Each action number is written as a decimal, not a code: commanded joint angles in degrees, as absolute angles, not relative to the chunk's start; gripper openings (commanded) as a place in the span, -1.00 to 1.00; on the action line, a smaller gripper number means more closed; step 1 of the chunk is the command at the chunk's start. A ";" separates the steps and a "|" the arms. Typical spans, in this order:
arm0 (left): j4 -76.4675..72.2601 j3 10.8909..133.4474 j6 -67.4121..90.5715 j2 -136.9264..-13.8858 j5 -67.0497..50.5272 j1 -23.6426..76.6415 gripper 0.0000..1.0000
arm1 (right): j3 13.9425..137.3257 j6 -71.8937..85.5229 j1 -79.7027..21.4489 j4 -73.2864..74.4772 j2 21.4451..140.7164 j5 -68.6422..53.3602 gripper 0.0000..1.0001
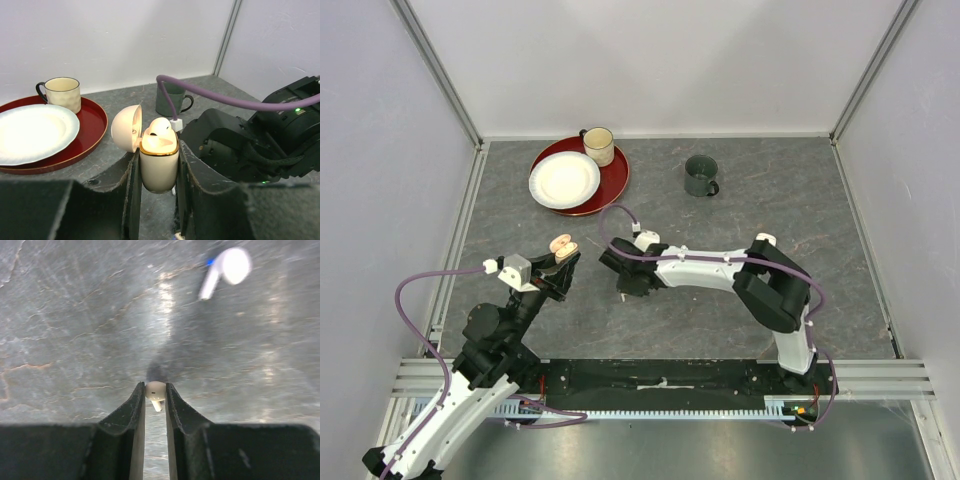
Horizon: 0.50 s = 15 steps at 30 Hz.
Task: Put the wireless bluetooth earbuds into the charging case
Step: Move the earbud to the center of the board.
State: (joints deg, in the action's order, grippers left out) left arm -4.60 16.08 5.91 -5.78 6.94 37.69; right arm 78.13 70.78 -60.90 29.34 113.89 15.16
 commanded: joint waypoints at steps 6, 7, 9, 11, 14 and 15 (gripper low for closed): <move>-5.63 17.67 5.01 -5.19 6.07 37.44 -0.95 | 66.11 60.57 -60.38 32.26 99.94 27.33 -0.78; -5.63 17.75 5.18 -5.36 5.89 37.44 -0.95 | 63.14 59.60 -60.12 31.73 97.76 27.59 -0.78; -5.71 17.67 5.27 -5.36 5.54 37.53 -0.95 | 60.48 57.05 -59.50 30.68 95.64 27.86 -0.78; -6.41 17.58 5.54 -5.54 5.28 37.44 -0.95 | 57.14 55.11 -59.07 29.89 93.00 27.60 -0.78; -7.29 17.23 5.89 -6.68 4.05 37.44 -0.95 | 53.53 52.56 -58.28 28.22 90.27 27.08 -0.77; -7.47 17.31 6.06 -7.03 3.17 37.53 -0.95 | 52.92 52.30 -58.10 28.13 89.31 26.98 -0.78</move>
State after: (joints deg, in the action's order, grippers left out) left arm -4.78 16.08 5.96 -5.91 5.76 37.69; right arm 55.94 57.10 -59.05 30.41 93.36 25.58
